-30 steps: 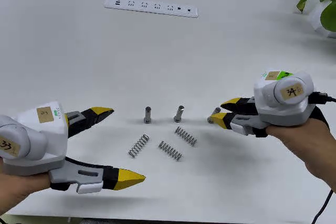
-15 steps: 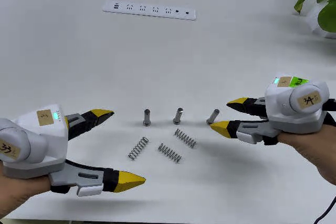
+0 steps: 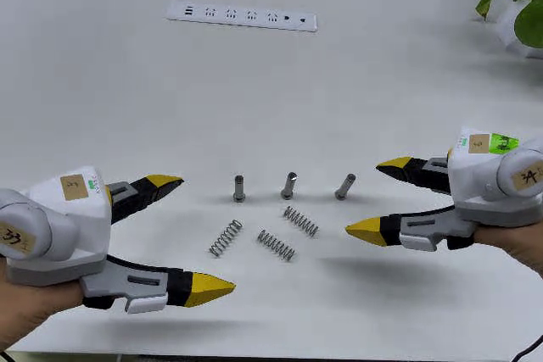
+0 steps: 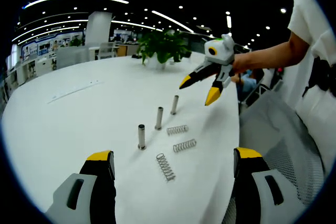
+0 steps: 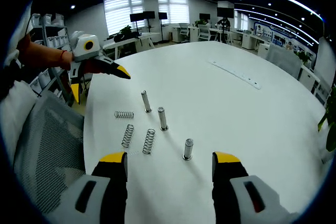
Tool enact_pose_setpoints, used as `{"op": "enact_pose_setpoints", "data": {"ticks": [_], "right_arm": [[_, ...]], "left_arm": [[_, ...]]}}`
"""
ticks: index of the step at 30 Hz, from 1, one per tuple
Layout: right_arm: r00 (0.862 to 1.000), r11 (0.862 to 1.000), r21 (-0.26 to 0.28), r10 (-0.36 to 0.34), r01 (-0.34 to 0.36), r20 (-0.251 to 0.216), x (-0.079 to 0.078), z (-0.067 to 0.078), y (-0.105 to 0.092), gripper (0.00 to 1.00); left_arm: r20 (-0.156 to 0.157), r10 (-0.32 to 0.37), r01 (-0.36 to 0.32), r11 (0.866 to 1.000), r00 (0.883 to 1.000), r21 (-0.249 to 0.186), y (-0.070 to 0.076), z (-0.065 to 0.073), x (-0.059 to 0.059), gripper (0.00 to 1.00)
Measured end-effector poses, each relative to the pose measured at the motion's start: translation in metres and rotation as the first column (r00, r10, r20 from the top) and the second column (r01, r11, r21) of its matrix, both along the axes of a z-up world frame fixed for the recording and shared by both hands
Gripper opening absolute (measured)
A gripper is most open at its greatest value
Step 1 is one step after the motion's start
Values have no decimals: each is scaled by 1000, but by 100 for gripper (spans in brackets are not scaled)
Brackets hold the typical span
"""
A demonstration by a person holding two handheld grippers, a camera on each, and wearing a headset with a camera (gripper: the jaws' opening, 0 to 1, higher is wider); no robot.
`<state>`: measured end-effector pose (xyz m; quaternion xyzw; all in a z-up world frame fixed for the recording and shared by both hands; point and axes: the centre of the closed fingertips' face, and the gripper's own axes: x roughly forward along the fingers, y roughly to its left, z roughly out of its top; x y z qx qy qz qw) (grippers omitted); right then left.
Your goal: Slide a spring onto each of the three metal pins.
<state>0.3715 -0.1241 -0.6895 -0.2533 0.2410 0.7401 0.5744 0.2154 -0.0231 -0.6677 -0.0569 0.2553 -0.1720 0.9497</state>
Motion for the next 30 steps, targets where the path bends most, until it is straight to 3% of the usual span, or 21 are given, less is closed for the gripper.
{"op": "enact_pose_setpoints", "data": {"ticks": [6, 11, 16, 22, 30], "right_arm": [[999, 999, -8, 47, -47, -9, -3, -6, -14, 72], [998, 998, -5, 63, -63, -19, -9, -5, -24, 76], [997, 997, -1, 78, -78, -12, -11, -7, -33, 79], [996, 996, 7, 87, -87, -5, -9, -10, -41, 82], [996, 996, 2, 84, -84, -5, -9, -12, -47, 82]], "left_arm": [[-19, -5, 5, 1000, 1000, 14, -1, -3, 0, 92], [-68, -14, 18, 999, 998, 47, -2, -12, -2, 87], [-115, -4, 12, 997, 993, 74, 3, -22, -2, 74], [-214, 13, 14, 992, 977, 122, 2, -34, -4, 60], [-310, 17, 39, 984, 951, 174, 1, -53, -3, 35]]}}
